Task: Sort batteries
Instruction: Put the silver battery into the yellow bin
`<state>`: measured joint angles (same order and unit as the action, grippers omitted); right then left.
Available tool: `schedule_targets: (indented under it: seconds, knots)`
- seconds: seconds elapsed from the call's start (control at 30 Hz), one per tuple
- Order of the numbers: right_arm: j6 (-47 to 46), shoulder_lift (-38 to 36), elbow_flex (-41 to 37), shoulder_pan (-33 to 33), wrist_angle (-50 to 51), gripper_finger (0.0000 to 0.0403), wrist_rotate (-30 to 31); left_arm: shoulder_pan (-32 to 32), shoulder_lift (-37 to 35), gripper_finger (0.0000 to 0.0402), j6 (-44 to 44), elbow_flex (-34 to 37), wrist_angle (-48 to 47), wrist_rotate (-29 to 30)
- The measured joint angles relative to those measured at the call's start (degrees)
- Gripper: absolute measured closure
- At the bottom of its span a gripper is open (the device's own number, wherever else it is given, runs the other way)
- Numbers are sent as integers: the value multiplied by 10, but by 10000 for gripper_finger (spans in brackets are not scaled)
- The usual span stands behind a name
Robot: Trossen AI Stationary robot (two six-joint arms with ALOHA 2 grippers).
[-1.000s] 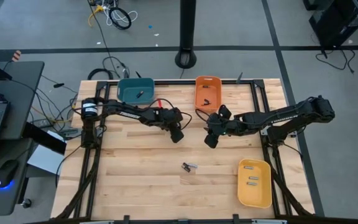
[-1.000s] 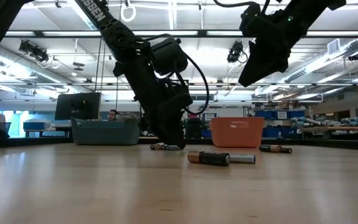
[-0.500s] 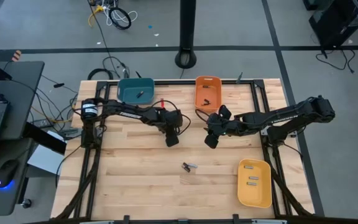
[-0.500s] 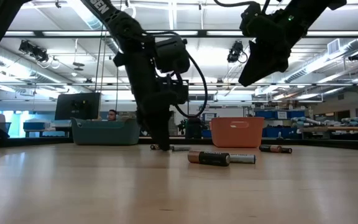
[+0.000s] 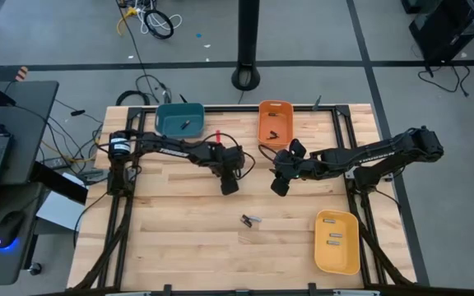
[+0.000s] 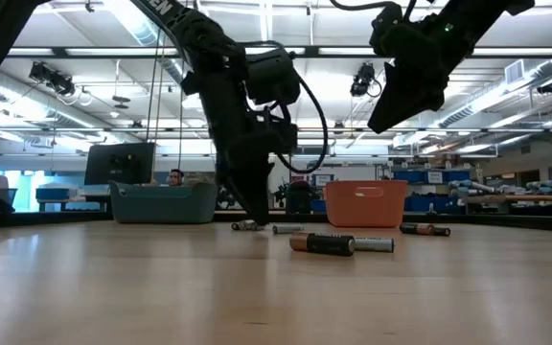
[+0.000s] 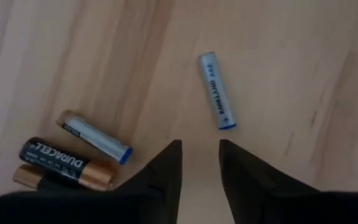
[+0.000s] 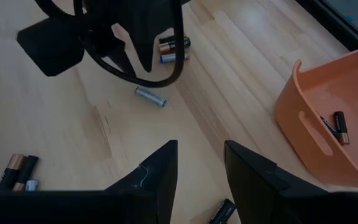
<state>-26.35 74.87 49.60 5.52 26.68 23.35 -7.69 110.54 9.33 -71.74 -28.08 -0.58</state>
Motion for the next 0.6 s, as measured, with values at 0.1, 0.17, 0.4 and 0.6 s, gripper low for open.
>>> schedule_targets:
  seconds: [0.1, 0.17, 0.4, 0.6]
  knots:
    - [0, 0, 0, 0, 0, 259, 0, 5, 0, 278, 0, -23, -14, -1]
    - [4, 0, 0, 0, 0, 259, 0, 11, 0, 272, 0, -40, -23, -1]
    - [6, 0, 0, 3, 3, 260, -4, 38, 1, 244, 0, -59, 6, 11]
    - [6, 0, 0, 13, 4, 263, -5, 40, 33, 222, 11, -59, 18, 54]
